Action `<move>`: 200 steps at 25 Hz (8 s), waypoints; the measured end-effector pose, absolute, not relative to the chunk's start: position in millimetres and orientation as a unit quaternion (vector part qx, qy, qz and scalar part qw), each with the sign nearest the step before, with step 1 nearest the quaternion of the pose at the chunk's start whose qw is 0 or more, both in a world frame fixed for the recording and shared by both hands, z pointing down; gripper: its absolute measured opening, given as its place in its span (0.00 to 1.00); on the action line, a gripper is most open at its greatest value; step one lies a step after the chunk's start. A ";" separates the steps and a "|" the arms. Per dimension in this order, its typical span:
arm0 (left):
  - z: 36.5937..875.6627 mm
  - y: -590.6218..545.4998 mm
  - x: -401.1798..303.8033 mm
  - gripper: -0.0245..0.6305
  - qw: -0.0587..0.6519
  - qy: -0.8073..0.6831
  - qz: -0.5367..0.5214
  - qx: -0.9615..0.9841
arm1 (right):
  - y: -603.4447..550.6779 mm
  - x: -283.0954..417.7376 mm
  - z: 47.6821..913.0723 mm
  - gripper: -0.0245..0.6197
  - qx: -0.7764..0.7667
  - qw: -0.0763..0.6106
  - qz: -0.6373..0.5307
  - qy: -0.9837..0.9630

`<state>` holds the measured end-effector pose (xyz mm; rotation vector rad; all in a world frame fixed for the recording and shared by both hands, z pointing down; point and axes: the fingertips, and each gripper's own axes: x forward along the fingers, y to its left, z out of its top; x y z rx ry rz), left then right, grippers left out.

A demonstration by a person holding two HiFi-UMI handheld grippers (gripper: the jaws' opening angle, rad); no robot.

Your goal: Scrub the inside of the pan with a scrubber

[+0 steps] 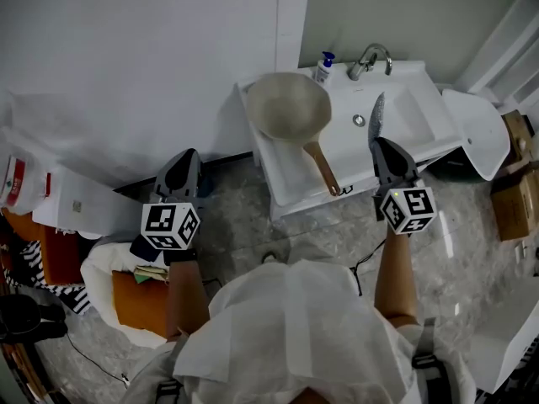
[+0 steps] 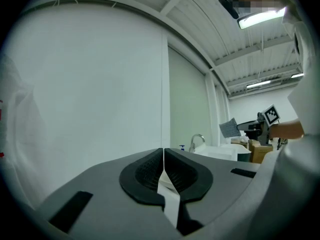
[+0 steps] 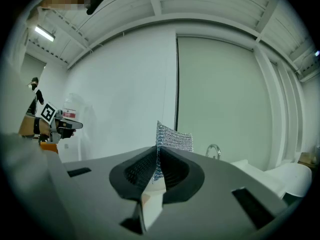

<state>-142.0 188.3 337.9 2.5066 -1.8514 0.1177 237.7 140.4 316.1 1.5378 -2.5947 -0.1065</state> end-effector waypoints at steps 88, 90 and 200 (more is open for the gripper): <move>587.0 -139.7 -70.6 0.20 0.265 -0.438 0.263 0.817 | -187.3 6.2 641.3 0.19 0.240 0.467 0.122 -0.842; 586.5 -139.6 -70.8 0.19 0.271 -0.438 0.261 0.816 | -194.0 -2.4 638.1 0.13 0.282 0.418 0.189 -0.842; 588.0 -145.7 -77.1 0.15 0.283 -0.475 0.301 0.777 | -133.4 91.3 654.8 0.11 0.138 0.678 0.181 -0.699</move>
